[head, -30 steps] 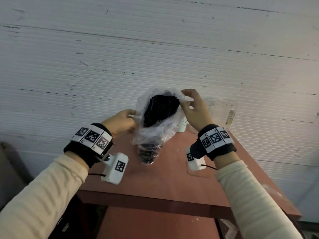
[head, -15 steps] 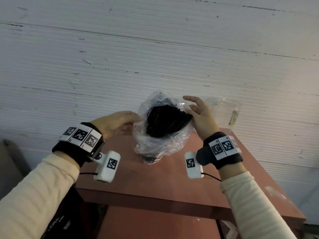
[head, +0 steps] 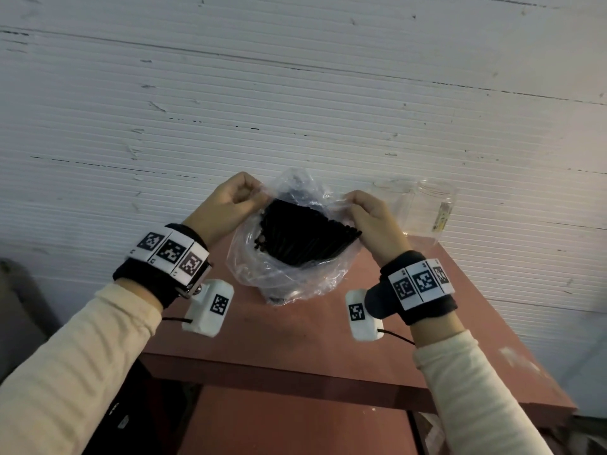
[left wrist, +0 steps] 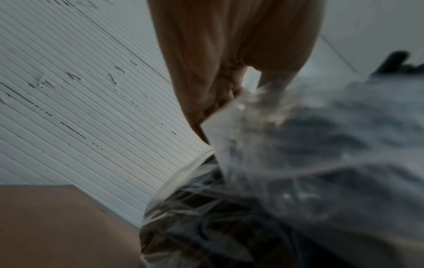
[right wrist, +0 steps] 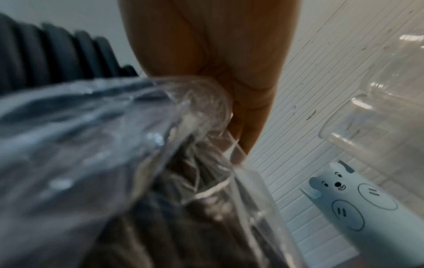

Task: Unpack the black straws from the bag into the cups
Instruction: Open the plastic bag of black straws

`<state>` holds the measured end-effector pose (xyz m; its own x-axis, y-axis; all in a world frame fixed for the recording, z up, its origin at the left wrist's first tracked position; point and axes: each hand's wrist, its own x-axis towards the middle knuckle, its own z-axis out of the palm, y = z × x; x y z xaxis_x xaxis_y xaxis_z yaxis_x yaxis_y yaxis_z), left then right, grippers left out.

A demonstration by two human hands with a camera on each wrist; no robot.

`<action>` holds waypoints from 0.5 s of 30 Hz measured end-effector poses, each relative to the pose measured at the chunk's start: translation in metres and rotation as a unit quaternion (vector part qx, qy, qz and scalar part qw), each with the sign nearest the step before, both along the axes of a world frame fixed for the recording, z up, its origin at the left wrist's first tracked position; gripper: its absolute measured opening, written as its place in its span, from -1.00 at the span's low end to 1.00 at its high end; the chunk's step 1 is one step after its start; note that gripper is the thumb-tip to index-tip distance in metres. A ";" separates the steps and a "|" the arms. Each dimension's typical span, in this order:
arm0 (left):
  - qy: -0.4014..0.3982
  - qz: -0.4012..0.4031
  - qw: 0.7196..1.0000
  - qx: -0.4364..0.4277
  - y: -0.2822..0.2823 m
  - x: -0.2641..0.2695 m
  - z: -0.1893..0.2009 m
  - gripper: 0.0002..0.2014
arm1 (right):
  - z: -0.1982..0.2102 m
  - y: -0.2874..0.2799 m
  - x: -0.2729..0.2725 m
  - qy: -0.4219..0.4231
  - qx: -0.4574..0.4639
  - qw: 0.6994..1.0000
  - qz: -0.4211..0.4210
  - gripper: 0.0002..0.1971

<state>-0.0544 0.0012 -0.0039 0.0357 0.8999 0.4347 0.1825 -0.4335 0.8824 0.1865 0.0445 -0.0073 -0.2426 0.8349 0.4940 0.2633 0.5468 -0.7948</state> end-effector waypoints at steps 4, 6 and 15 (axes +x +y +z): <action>0.013 0.024 1.000 -0.012 0.006 -0.002 0.001 -0.83 | 0.004 0.000 -0.003 -0.016 -0.018 1.000 0.016 -0.66; 0.007 0.030 0.999 -0.016 0.008 -0.004 0.003 -0.80 | 0.004 0.001 -0.003 -0.023 -0.018 0.999 0.028 -0.69; 0.112 0.032 0.993 0.003 0.000 0.002 0.018 -0.77 | 0.007 -0.003 0.013 -0.087 0.007 0.989 0.122 -0.60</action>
